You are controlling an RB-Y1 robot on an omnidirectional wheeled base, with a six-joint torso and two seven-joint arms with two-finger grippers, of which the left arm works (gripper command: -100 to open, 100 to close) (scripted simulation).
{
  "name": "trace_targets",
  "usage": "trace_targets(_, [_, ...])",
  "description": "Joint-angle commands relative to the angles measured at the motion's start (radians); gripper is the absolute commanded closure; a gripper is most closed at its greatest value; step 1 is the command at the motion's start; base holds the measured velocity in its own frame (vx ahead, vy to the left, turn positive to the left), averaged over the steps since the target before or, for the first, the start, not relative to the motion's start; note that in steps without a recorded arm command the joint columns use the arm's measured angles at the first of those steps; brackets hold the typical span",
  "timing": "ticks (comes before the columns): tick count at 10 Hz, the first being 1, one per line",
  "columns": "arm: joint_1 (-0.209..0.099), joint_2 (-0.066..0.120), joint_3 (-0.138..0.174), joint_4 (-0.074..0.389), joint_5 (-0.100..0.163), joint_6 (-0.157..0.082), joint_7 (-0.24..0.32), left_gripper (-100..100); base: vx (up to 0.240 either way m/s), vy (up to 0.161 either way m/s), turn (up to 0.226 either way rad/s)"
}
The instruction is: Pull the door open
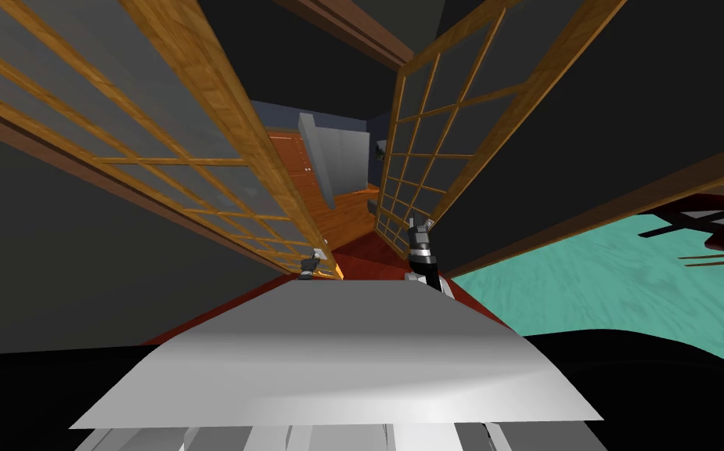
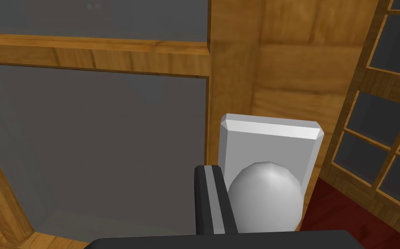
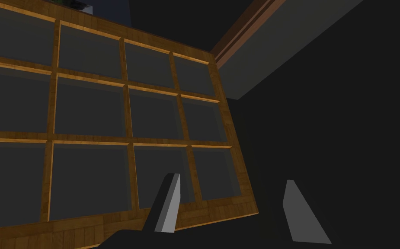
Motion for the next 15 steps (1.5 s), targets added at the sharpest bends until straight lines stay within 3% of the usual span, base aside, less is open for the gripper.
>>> trace_targets(1, [-0.003,-0.006,-0.007,-0.006,-0.004,-0.002,0.0,100,0.007,-0.004,0.015])
trace_targets(4, [-0.003,-0.006,-0.007,-0.006,-0.004,-0.002,0.0,100,0.0,0.0,0.0])
trace_targets(5, [0.006,0.012,-0.021,-0.002,-0.008,-0.015,0.018,-100,-0.126,0.019,-0.12])
trace_targets(10, [0.025,0.04,-0.074,-0.007,-0.029,-0.049,0.063,-100,-0.156,0.052,-0.079])
trace_targets(15, [0.035,0.055,-0.102,-0.009,-0.041,-0.067,0.087,-100,-0.085,0.039,-0.051])
